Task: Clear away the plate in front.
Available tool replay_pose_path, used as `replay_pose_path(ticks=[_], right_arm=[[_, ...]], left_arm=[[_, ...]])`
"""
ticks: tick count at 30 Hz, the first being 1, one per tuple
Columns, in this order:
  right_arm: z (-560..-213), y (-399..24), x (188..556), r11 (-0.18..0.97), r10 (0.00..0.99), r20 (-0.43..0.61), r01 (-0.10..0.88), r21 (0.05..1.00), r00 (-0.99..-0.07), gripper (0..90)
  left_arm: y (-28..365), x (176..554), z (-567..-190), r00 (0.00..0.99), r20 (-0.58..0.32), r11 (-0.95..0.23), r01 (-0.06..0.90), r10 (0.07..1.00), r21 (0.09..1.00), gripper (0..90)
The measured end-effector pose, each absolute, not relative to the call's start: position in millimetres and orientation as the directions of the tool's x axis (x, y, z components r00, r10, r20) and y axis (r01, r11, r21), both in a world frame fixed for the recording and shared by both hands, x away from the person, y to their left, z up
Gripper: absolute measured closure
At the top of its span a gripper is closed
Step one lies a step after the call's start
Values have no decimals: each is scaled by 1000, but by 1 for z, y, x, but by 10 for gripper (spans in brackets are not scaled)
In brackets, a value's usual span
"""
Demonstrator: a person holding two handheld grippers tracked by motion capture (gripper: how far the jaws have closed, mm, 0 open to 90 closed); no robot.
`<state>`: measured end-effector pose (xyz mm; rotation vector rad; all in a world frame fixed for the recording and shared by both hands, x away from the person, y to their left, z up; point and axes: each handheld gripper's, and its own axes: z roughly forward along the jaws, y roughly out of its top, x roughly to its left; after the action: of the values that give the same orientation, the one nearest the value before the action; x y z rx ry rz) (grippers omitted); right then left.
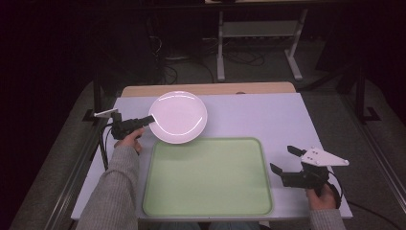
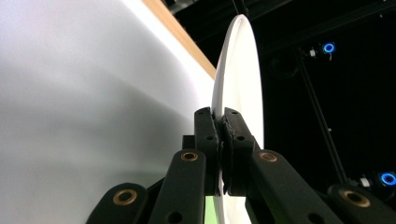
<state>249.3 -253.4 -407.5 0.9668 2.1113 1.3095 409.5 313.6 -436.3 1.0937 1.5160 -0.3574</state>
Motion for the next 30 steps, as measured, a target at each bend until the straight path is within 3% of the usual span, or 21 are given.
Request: replay_pose_path(ticks=[20,30], right_arm=[[-408,-254,249,300,765,-27,318,899,-643,134],[-407,-254,248,296,768,-25,320,900,-640,134]], left_arm=[[289,391,-432,210,-855,370,834,474,410,865],[257,378,-435,272,-860,283,864,432,416,867]])
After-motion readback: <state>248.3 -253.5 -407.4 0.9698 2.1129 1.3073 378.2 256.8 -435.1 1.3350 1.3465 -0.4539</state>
